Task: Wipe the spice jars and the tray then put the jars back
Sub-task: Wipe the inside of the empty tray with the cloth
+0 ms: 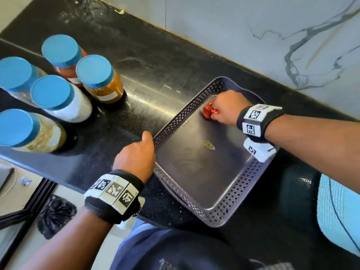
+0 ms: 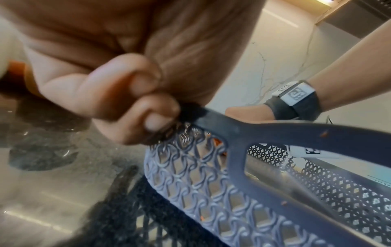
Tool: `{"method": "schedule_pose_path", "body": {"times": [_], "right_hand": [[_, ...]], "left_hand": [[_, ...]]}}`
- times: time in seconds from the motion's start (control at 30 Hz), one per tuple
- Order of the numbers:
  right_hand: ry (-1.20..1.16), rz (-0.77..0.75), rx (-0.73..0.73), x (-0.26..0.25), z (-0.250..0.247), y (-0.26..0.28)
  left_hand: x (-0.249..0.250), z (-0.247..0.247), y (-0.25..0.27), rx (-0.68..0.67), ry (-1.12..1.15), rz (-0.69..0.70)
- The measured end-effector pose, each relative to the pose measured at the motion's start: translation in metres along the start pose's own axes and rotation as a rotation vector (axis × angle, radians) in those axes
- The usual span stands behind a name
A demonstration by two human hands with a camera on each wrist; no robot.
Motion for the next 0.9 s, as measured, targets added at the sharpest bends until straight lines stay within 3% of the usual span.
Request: {"method": "schedule_pose_path", "body": {"times": [0.07,0.2,0.3,0.4,0.53,0.57,0.63,0.8,0.9], "right_hand": [[-0.017,-0.14,-0.033,-0.042,0.005,0.016],[-0.151,-0.438,-0.26,-0.132,0.009,0.067],[-0.056,-0.542,-0.241,-0.143,0.012,0.073],[0.107,-0.446,-0.171,-0.083,0.016,0.053],[0.076,-0.026,-0.072,0.031,0.001,0.02],[0.066,0.049,-0.051,0.046,0.001,0.015],[0.047,0.051,-0.069,0.039,0.002,0.014],[-0.021,-0.368,-0.237,-0.081,0.014,0.06],[0.0,-0.566,-0.264,-0.134,0.026,0.097]], "left_hand": [[0.001,0.002,0.0,0.01,0.033,-0.018],[0.001,0.002,0.001,0.014,0.039,-0.026],[-0.001,0.001,0.002,-0.036,-0.039,0.022],[-0.004,0.0,0.001,-0.054,-0.098,0.06],[-0.001,0.0,0.0,-0.031,-0.056,0.047],[0.003,-0.001,0.001,-0.022,-0.029,0.034],[0.007,-0.003,0.002,-0.011,0.004,0.001],[0.012,-0.004,0.006,-0.001,0.035,-0.079],[0.016,-0.006,0.007,-0.01,-0.002,-0.079]]}}
Point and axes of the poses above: each hand's wrist, its own y-axis away from the middle knuckle, its own z-axis out of the palm, x = y × z, the point moved 3 cm from there along -y, towards the middle knuckle
